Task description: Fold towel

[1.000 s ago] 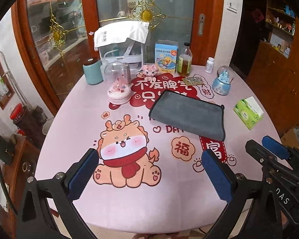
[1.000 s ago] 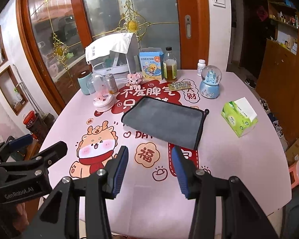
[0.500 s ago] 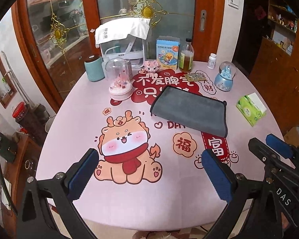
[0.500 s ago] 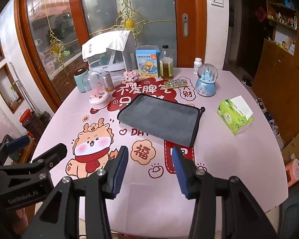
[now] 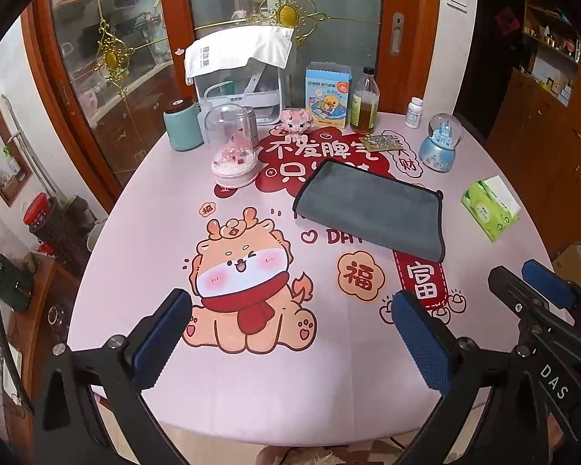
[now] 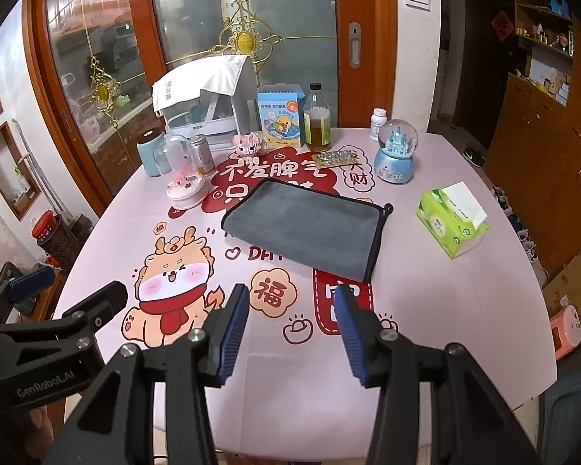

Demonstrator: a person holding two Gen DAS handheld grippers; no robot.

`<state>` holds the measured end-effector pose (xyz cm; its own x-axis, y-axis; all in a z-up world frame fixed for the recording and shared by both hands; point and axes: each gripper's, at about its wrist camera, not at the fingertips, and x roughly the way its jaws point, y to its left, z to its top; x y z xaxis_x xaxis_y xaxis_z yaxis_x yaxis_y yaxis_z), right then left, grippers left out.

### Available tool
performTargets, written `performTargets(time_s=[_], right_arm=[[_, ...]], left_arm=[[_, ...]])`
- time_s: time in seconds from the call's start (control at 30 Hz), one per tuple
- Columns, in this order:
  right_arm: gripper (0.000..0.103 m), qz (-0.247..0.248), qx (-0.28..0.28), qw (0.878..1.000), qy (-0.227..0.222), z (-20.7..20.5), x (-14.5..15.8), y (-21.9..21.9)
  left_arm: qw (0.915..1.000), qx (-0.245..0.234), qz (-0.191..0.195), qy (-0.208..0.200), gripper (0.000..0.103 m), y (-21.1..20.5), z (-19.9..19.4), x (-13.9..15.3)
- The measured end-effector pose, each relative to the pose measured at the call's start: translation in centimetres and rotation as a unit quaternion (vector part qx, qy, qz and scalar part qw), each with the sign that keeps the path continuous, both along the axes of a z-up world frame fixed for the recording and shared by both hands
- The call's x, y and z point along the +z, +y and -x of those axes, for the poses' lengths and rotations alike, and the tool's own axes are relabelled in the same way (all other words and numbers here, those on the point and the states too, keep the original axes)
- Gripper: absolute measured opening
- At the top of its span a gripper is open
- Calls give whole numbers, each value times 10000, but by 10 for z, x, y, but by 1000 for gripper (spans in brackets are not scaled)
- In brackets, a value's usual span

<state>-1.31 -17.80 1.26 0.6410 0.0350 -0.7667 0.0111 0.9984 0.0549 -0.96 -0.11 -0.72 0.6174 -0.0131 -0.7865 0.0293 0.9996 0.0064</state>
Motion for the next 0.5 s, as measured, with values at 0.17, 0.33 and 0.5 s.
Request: performTargets(time_s=[0.17, 0.33, 0.5], right_arm=[[46, -2, -7, 10000, 14, 0, -1, 1], [46, -2, -8, 10000, 25, 0, -2, 1], [46, 9, -5, 10000, 40, 0, -3, 1]], left_arm=[[10000, 1, -5, -5, 102, 1, 0, 0], [10000, -1, -8, 6, 102, 1, 0, 0], [10000, -3, -8, 10, 102, 2, 1, -1]])
